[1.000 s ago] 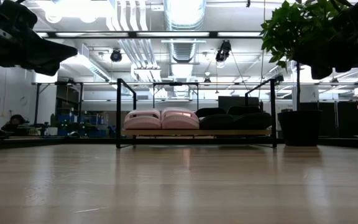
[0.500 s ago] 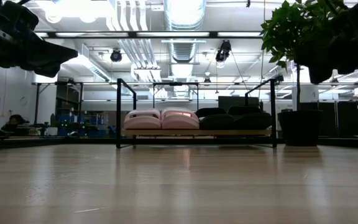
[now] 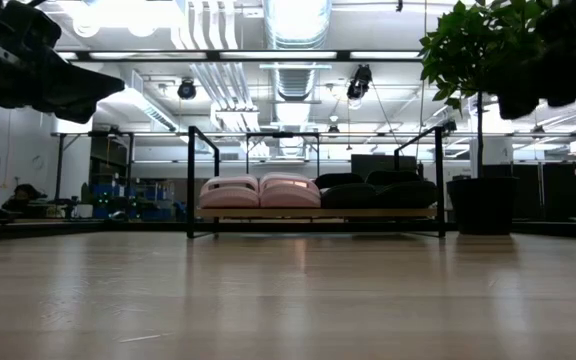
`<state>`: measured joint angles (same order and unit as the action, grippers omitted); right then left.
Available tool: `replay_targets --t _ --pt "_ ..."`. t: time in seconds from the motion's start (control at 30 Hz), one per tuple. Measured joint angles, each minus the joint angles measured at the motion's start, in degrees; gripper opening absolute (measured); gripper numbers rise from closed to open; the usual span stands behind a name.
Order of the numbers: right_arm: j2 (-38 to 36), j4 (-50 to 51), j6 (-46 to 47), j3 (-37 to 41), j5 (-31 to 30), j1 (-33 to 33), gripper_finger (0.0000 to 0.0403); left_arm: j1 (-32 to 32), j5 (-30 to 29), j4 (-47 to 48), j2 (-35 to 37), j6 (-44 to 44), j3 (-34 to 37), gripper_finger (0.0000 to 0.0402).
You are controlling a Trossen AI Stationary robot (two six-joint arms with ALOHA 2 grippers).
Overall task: Pick and place slides into the shelf
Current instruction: Return to Home Position
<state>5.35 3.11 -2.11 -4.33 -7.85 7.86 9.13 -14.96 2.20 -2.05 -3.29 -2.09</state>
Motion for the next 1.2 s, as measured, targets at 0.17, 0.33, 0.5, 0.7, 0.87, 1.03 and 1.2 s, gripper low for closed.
replay_targets --t 0.17,0.33,0.5,0.7,0.87,1.03,1.2 --pt "-2.2 6.7 -0.3 -4.5 -0.8 0.0 0.0008 0.0 0.0 0.0 0.5 0.2 0.0 0.0000" --pt "-5.4 6.6 -0.7 -1.7 -1.4 0.0 0.0008 0.0 0.0 0.0 0.4 1.6 0.0 0.0000" --pt "-5.3 5.2 -0.4 -1.0 -1.4 0.0 0.0008 0.0 0.0 0.0 0.4 1.6 0.0 0.0000" --pt "-5.3 1.2 1.0 1.6 -2.6 0.0 0.0008 0.0 1.5 0.0 0.5 1.6 0.0 0.0000" --pt "-5.3 -0.4 0.2 2.1 -2.3 0.0 0.0008 0.0 7.3 -0.5 0.5 2.9 0.1 0.0000" --pt "-5.2 -0.4 0.1 2.1 -2.3 0.0 0.0009 0.1 7.7 -0.7 0.5 3.0 0.2 0.0000" --pt "-5.2 -0.4 -0.5 2.1 -2.3 0.0 0.0009 0.0 7.7 -0.5 0.1 2.7 0.2 0.0000"
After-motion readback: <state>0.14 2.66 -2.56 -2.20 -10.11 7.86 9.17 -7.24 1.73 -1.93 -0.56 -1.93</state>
